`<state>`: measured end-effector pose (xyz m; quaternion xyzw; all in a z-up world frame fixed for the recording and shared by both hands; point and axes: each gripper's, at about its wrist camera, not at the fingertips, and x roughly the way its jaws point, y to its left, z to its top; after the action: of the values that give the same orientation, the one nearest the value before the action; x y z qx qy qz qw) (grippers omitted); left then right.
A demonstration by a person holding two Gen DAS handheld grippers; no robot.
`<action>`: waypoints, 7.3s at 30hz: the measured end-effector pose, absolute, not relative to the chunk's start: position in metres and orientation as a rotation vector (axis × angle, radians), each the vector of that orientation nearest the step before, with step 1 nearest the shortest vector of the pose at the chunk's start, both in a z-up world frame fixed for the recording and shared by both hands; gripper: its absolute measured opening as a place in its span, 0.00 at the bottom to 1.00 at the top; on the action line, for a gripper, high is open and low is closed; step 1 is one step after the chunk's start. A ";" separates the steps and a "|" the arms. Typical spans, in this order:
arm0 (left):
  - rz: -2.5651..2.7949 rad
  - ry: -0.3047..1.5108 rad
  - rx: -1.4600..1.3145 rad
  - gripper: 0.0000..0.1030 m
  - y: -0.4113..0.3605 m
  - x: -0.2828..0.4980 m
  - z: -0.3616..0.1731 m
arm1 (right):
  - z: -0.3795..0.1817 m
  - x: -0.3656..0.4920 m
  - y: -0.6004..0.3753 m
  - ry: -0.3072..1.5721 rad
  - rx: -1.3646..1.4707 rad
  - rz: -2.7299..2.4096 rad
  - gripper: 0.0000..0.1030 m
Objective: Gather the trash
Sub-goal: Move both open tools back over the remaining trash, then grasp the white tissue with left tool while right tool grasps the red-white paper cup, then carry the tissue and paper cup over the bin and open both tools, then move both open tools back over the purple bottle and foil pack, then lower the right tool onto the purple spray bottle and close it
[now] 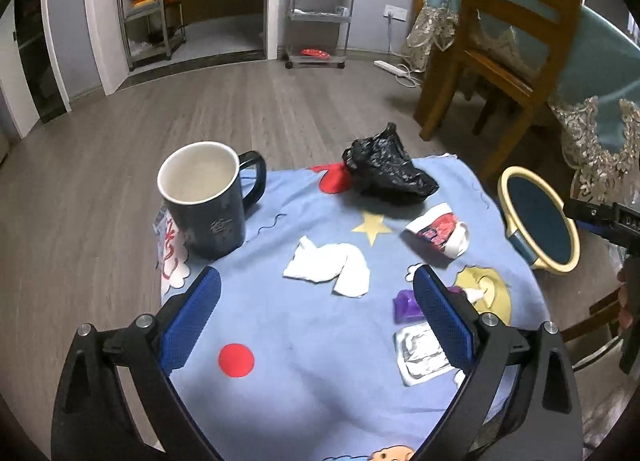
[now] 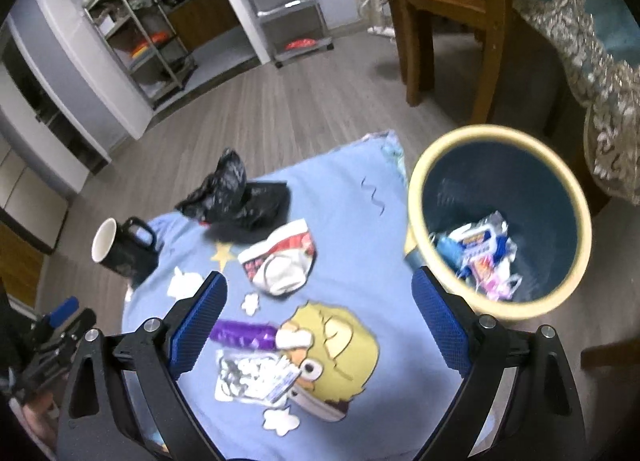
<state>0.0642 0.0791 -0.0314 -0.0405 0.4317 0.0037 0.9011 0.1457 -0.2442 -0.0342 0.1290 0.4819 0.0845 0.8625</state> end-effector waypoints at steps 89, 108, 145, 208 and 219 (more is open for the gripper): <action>-0.356 0.896 0.153 0.15 -0.101 0.097 -0.033 | -0.049 0.187 -0.391 1.002 0.570 0.000 0.48; -0.465 1.000 0.169 0.15 -0.199 0.157 -0.063 | -0.075 0.184 -0.451 1.012 0.656 -0.181 0.48; -0.509 0.975 0.153 0.65 -0.284 0.210 -0.078 | -0.081 0.173 -0.487 0.901 0.877 -0.285 0.76; -0.057 1.019 0.062 0.89 0.039 0.048 -0.093 | -0.105 0.136 -0.167 1.145 0.040 0.332 0.89; 0.043 1.080 -0.055 0.89 0.072 0.057 -0.106 | -0.145 0.140 -0.088 1.141 -0.314 0.532 0.71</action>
<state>0.0569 0.0717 -0.1060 -0.0260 0.5139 0.0204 0.8572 0.1398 -0.0885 -0.1447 -0.1461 0.5315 0.2478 0.7967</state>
